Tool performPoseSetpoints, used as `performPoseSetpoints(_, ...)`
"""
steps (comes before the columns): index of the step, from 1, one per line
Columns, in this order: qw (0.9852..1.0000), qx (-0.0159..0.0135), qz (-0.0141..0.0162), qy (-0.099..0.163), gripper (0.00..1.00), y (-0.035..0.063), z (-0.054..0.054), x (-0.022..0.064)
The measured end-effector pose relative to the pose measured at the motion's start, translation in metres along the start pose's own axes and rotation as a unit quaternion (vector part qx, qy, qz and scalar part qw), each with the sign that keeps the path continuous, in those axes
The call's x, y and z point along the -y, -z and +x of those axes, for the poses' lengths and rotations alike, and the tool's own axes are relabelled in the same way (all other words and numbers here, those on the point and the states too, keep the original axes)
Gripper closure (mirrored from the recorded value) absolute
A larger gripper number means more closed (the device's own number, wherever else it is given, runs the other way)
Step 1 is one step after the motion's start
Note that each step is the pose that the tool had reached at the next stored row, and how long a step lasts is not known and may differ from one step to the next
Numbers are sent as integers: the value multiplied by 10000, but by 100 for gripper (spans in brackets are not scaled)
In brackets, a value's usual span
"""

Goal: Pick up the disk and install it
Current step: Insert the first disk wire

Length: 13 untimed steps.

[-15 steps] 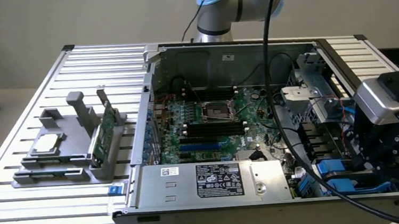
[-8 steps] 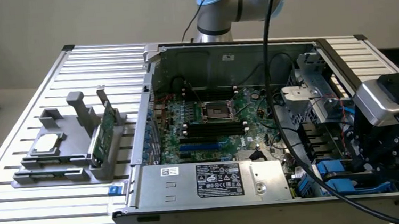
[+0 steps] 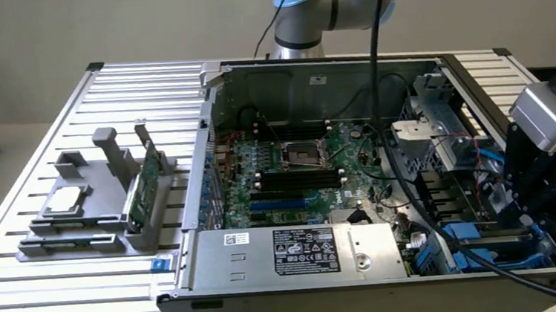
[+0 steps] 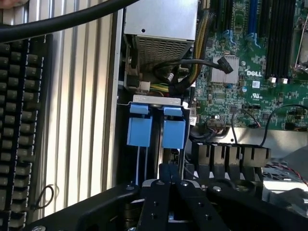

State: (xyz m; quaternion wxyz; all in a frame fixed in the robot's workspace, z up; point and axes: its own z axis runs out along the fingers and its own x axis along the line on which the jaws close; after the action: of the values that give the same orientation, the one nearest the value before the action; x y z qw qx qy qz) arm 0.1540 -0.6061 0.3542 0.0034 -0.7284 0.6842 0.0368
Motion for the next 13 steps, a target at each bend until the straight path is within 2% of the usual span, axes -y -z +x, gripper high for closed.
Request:
performPoseSetpoints(3,10000,-1,-1,0,89,137,-8,-6)
performPoseSetpoints(4,10000,-1,-1,0,89,152,-9,-6)
performPoseSetpoints(5,10000,13,-1,1,89,150,-8,-6)
performPoseSetpoints(13,10000,10,0,1,89,152,-8,-7)
